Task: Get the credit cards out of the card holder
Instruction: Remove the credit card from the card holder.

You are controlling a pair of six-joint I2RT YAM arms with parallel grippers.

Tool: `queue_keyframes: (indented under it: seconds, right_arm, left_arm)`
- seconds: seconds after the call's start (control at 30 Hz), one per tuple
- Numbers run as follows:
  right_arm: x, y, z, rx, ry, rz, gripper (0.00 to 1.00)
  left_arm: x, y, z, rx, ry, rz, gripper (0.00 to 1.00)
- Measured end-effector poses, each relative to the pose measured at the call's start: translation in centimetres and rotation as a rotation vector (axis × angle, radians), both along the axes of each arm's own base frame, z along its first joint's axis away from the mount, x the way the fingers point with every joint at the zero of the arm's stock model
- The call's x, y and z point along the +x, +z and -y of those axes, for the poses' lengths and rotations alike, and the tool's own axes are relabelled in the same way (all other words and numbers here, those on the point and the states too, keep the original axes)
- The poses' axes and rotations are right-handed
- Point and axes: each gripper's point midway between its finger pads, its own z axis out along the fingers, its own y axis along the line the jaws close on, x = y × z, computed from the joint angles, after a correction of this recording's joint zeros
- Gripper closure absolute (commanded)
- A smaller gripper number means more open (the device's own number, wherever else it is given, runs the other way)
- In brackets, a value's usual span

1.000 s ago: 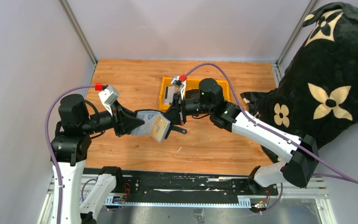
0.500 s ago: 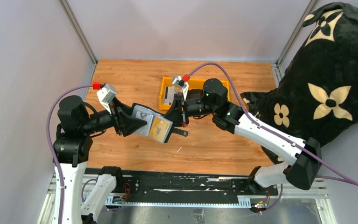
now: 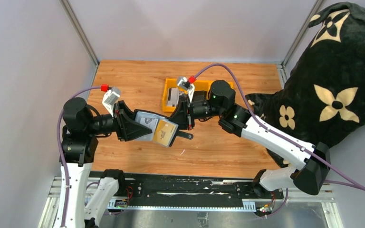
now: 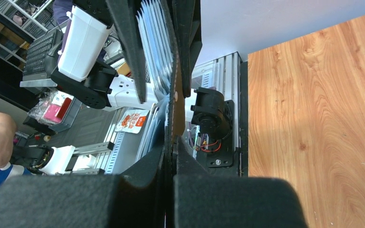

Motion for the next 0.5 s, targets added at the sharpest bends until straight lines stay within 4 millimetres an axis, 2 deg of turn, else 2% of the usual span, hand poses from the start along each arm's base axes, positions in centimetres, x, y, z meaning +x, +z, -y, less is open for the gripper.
queue_keyframes:
  seconds: [0.1, 0.13, 0.2, 0.33, 0.4, 0.5]
  right_arm:
    - [-0.1, 0.1, 0.0, 0.001, 0.004, -0.002, 1.00]
    - [-0.1, 0.1, 0.0, 0.003, 0.004, -0.002, 0.97]
    - [-0.1, 0.2, 0.0, 0.006, 0.004, -0.001, 0.84]
    - [0.4, 0.5, 0.1, 0.018, -0.011, 0.002, 0.58]
    - [0.9, 0.5, 0.3, 0.017, -0.024, 0.004, 0.51]
    - [2.6, 0.3, 1.3, -0.001, -0.075, 0.017, 0.39]
  left_arm:
    - [0.1, -0.1, -0.1, 0.004, 0.016, 0.002, 0.84]
    - [0.2, -0.1, -0.1, 0.005, 0.025, -0.001, 0.88]
    - [0.4, -0.1, -0.2, 0.007, 0.044, -0.001, 0.95]
    - [1.2, 0.6, -0.4, 0.017, 0.110, 0.011, 0.99]
    - [1.5, 1.0, -0.6, 0.024, 0.139, 0.030, 0.99]
    - [1.8, 1.4, -0.8, 0.035, 0.171, 0.063, 0.99]
